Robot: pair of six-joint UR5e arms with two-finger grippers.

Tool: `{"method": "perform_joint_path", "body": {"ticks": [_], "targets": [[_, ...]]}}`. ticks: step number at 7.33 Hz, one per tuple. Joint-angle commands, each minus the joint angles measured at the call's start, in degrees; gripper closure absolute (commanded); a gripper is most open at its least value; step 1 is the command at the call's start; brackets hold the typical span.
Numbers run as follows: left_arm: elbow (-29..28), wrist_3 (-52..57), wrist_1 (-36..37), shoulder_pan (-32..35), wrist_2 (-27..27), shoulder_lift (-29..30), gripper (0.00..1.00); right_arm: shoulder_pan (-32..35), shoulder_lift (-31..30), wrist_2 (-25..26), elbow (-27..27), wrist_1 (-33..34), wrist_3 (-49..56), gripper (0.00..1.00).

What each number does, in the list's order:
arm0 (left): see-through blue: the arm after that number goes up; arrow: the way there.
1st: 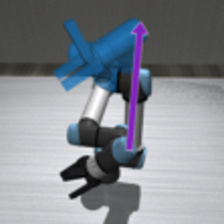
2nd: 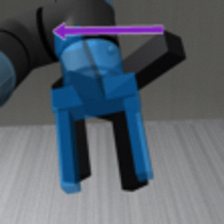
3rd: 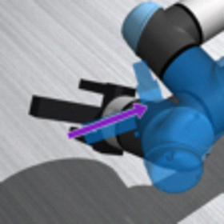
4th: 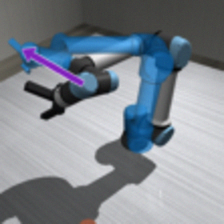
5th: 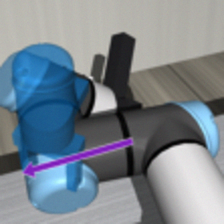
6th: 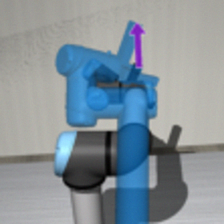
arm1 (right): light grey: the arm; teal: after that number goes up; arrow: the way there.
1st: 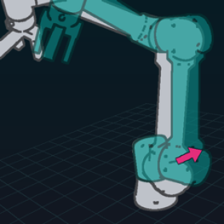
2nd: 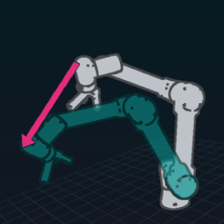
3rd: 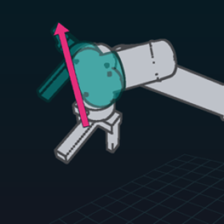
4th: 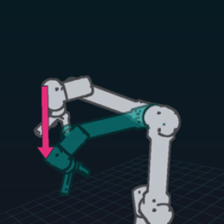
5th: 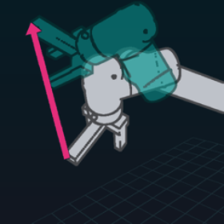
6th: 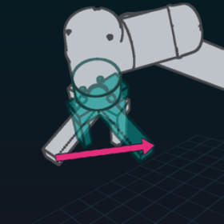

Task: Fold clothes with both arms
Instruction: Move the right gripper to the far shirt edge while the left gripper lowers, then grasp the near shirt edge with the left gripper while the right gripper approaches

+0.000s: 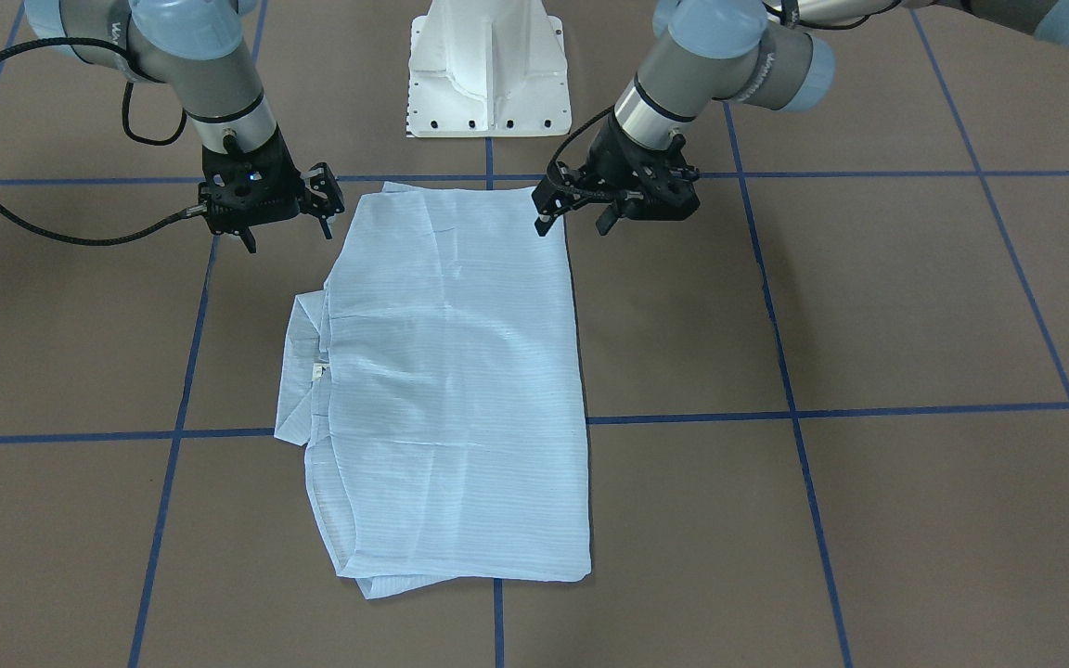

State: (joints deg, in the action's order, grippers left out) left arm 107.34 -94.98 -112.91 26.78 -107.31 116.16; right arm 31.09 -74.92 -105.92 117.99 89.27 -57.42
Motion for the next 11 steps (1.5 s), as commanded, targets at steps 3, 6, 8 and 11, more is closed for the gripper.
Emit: {"method": "perform_joint_path", "body": {"ticks": [3,6,8,11], "targets": [[-2.7,-3.5,1.4,-9.1,7.3,-0.3,0.02,-3.8,-3.3,-0.2,2.6,-4.8,-9.7,0.00],[-3.3,-3.5,1.5,-11.3,7.3,-0.9,0.07,-3.9,-3.3,-0.2,2.6,-6.4,-10.9,0.00],[-4.0,-3.5,1.6,-11.3,7.2,-0.9,0.18,-3.9,-3.0,-0.2,2.6,-6.4,-10.9,0.00],[-4.3,-3.5,1.6,-11.7,7.2,-0.8,0.18,-3.9,-2.8,-0.2,2.5,-6.4,-10.9,0.00]]}}
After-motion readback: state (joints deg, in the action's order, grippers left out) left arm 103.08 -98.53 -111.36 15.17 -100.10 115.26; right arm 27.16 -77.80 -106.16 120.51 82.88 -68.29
